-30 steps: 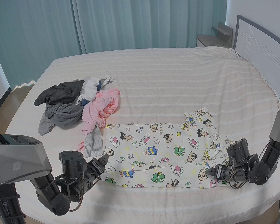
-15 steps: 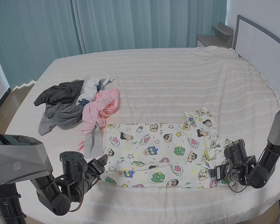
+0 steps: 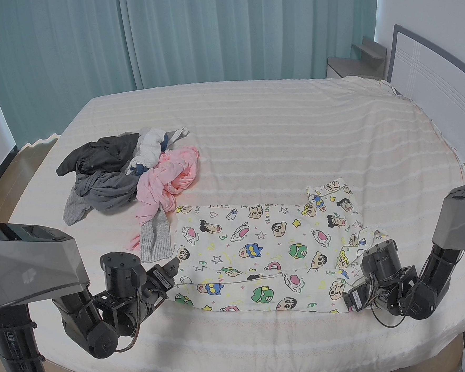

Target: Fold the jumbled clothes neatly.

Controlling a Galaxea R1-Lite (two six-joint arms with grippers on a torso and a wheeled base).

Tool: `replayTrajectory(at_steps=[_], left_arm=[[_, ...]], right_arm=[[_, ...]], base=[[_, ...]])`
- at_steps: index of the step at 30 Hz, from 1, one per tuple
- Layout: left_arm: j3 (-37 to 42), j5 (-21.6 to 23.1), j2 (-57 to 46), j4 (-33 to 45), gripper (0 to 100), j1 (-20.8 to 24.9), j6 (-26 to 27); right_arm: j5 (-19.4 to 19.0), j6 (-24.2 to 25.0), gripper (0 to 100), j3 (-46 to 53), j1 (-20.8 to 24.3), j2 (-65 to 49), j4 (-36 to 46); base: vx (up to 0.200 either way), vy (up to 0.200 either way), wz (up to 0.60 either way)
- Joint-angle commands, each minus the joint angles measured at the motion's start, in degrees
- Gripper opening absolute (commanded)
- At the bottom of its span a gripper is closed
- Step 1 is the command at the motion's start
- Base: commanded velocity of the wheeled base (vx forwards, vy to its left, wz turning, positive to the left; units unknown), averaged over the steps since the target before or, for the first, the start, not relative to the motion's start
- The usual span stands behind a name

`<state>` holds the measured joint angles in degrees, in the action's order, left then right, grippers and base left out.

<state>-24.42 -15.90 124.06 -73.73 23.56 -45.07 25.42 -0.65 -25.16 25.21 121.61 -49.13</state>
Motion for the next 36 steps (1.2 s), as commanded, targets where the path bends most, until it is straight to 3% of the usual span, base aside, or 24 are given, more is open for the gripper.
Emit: replayTrajectory(at_steps=[1,11,12,27,36], left_arm=[[-0.02,-0.01,0.3,-0.01,100,-0.1,-0.02],[-0.02,-0.01,0.74,-0.01,100,-0.1,-0.02],[-0.02,-0.1,0.74,-0.01,100,-0.1,-0.02],[-0.1,-0.1,1.09,-0.01,100,-0.1,-0.02],[-0.1,-0.1,1.18,-0.01,100,-0.1,-0.02]], right_arm=[[0.07,-0.5,100,-0.59,-0.42,2.14,-0.09],[-0.02,-3.66,100,-2.52,-3.06,2.93,-2.64],[-0.02,-3.92,0,-2.52,-3.24,3.28,-3.08],[-0.28,-4.19,0,-2.44,-3.24,2.14,-5.1],[-0.1,-7.0,0,-3.58,-1.57,-1.55,-2.55]], base=[[0.0,0.0,0.0],[0.0,0.0,0.0],[0.0,0.0,0.0],[0.0,0.0,0.0],[0.0,0.0,0.0]])
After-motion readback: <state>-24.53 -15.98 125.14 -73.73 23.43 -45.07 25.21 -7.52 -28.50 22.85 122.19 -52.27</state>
